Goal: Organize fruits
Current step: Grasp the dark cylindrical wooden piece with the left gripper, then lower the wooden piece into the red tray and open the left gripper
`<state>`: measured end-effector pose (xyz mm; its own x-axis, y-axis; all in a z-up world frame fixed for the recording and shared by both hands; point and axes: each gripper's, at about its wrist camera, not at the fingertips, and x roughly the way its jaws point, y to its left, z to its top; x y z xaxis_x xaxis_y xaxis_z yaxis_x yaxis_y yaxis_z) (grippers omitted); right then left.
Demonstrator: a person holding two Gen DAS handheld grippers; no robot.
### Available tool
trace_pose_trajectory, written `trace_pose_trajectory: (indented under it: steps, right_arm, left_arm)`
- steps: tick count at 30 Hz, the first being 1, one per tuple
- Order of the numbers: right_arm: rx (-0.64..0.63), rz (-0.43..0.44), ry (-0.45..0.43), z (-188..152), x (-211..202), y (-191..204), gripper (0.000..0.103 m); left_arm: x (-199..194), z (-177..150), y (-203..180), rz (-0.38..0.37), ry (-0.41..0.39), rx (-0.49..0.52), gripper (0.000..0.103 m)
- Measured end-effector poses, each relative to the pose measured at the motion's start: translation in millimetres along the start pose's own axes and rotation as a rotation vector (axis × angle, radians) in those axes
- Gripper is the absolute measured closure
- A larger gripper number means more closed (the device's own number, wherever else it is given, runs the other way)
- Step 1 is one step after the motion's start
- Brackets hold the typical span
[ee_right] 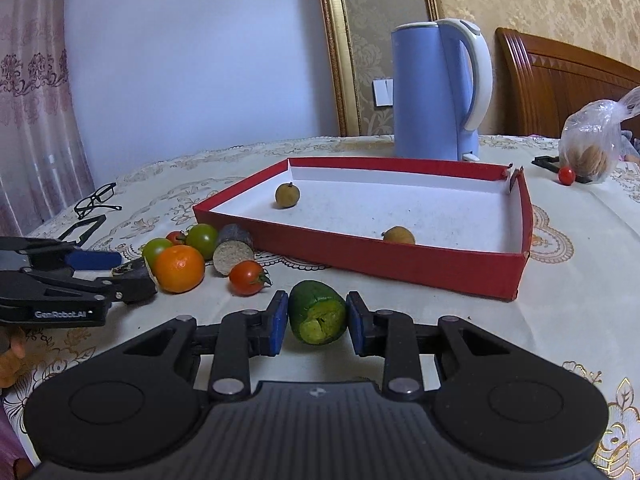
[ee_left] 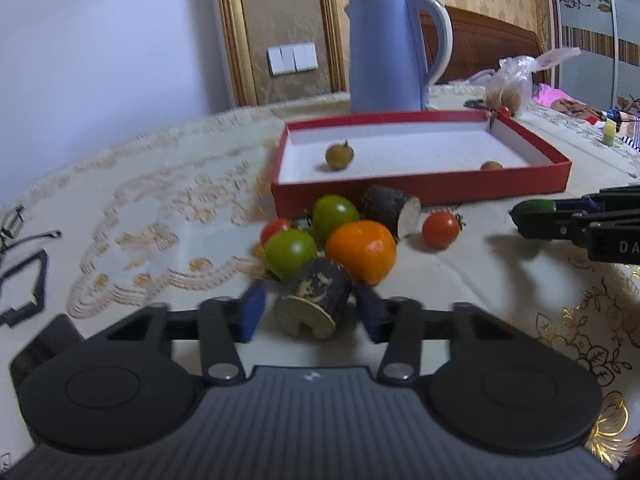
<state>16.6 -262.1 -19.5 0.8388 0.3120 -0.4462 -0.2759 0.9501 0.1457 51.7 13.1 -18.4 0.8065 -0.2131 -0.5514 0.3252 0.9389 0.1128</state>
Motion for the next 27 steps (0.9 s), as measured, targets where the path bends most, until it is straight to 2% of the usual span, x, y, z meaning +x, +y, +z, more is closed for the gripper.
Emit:
trace_pose_trajectory:
  steps: [7,15,18,27]
  right_arm:
    - [-0.002,-0.002,-0.002,0,0,1,0.072]
    - [-0.008,-0.001,-0.003,0,0,1,0.072]
    - [-0.010,-0.001,-0.006,-1,-1,2,0.072]
    - [-0.039,0.011,-0.008,-6,-10,5,0.072]
  left_arm:
    - [-5,-2,3,-0.018,-0.011,-0.025,0.065]
    - [-18,0,-1,0.029,-0.039,-0.037,0.065]
    - [-25,6,-4,0.052,-0.063,-0.036,0.065]
    - [-31,37,-29,0.038,-0.110,0.015,0.065]
